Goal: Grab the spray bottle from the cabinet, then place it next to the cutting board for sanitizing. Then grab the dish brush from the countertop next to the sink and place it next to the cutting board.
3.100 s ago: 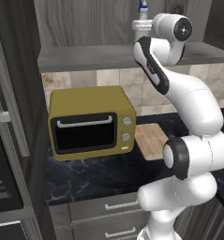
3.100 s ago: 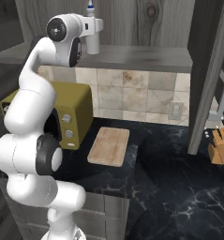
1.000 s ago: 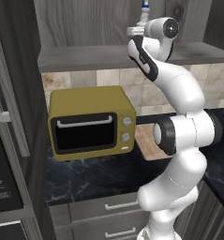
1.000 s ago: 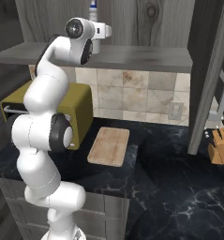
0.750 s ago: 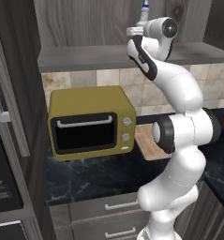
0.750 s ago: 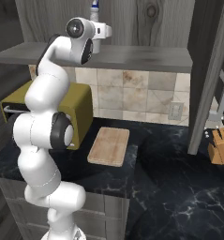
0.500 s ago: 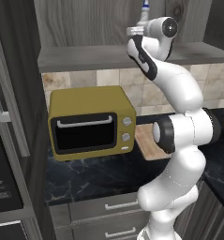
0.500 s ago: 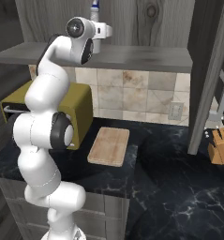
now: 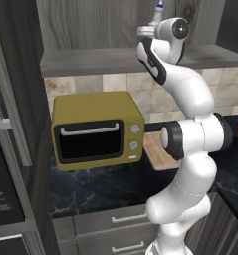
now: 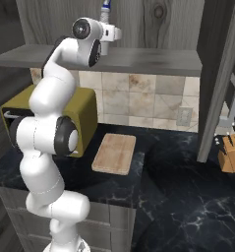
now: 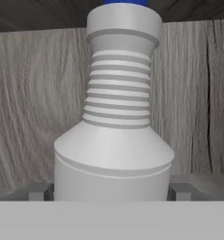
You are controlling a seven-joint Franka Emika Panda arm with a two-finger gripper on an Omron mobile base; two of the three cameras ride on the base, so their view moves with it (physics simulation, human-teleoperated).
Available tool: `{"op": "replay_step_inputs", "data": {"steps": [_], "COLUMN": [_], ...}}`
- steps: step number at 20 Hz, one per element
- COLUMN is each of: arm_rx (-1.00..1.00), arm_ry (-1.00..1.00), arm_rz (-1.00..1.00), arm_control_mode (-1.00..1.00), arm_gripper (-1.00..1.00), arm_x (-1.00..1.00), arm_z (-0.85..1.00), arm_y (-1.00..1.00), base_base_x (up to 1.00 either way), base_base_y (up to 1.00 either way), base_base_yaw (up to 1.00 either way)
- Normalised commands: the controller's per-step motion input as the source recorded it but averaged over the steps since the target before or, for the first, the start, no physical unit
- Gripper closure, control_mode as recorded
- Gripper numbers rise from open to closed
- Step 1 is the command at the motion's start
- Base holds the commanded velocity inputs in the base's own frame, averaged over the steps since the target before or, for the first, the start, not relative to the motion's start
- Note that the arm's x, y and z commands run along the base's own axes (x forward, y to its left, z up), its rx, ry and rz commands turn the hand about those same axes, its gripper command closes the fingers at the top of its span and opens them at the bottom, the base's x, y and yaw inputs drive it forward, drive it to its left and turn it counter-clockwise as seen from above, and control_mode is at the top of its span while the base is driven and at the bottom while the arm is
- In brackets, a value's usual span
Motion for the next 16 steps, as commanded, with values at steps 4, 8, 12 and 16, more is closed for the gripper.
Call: {"op": "replay_step_inputs", "data": {"steps": [4,8,12,16], "arm_rx": [0.09,0.06,0.12,0.24], "arm_ry": [0.00,-0.03,-0.04,-0.01], "arm_rz": [-0.11,-0.04,-0.09,-0.07], "arm_control_mode": [-1.00,-1.00,-1.00,-1.00], "arm_gripper": [1.00,1.00,1.00,1.00], "arm_x": [0.00,-0.21,-0.40,-0.15], "arm_z": [0.00,0.00,0.00,0.00], "arm_y": [0.00,0.00,-0.02,-0.13], "base_base_x": [0.00,0.00,0.00,0.00], "base_base_y": [0.00,0.00,0.00,0.00], "base_base_yaw": [0.00,0.00,0.00,0.00]}}
